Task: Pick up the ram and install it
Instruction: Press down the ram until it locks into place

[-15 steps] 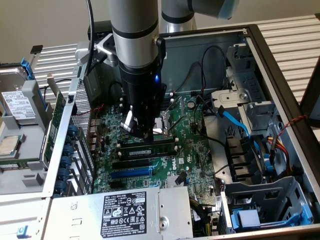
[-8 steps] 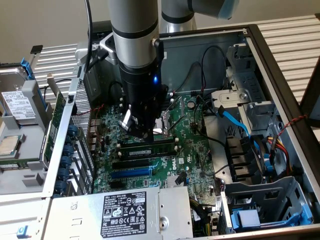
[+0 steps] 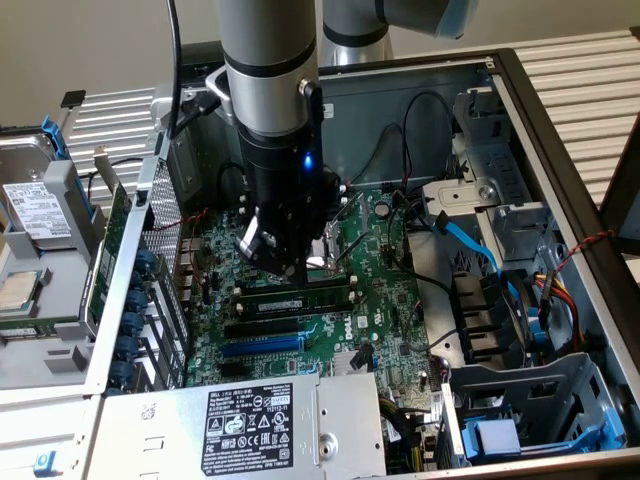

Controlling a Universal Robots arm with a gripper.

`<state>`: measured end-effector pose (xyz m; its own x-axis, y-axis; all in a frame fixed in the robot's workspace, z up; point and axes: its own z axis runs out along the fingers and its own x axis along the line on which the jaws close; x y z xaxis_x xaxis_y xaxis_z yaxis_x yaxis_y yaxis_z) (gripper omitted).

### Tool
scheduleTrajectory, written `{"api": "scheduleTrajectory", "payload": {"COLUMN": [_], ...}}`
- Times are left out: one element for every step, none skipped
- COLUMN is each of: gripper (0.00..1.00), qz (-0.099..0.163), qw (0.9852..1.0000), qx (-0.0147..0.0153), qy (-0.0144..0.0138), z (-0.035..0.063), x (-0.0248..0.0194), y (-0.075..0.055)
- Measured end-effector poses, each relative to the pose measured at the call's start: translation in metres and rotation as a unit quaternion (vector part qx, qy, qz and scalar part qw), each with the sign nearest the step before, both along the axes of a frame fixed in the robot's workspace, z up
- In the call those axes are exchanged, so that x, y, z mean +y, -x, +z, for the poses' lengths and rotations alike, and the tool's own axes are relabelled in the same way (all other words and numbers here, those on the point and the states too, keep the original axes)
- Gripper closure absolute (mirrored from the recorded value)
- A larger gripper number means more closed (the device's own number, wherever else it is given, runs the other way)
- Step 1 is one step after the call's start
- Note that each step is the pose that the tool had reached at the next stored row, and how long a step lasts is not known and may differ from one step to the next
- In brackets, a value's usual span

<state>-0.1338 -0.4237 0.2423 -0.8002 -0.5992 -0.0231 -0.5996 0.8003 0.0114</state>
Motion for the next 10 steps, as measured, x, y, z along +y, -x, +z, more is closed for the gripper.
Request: {"api": "scheduleTrajectory", "payload": {"gripper": [0.89, 0.89, 0.89, 0.89, 0.89, 0.89, 0.89, 0.89, 0.89, 0.89], "qz": [-0.006, -0.013, -0.019, -0.026, -0.032, -0.039, -0.045, -0.052, -0.058, -0.065], "qw": [1.0, 0.9999, 0.9998, 0.9997, 0.9995, 0.9992, 0.999, 0.9987, 0.9983, 0.9979], "qx": [0.0, 0.0, 0.0, 0.0, 0.0, 0.0, 0.0, 0.0, 0.0, 0.0], "qy": [0.0, 0.0, 0.0, 0.0, 0.0, 0.0, 0.0, 0.0, 0.0, 0.0], "z": [0.0, 0.0, 0.0, 0.0, 0.0, 0.0, 0.0, 0.0, 0.0, 0.0], "x": [0.0, 0.0, 0.0, 0.0, 0.0, 0.0, 0.0, 0.0, 0.0, 0.0], "y": [0.0, 0.0, 0.0, 0.0, 0.0, 0.0, 0.0, 0.0, 0.0, 0.0]}}
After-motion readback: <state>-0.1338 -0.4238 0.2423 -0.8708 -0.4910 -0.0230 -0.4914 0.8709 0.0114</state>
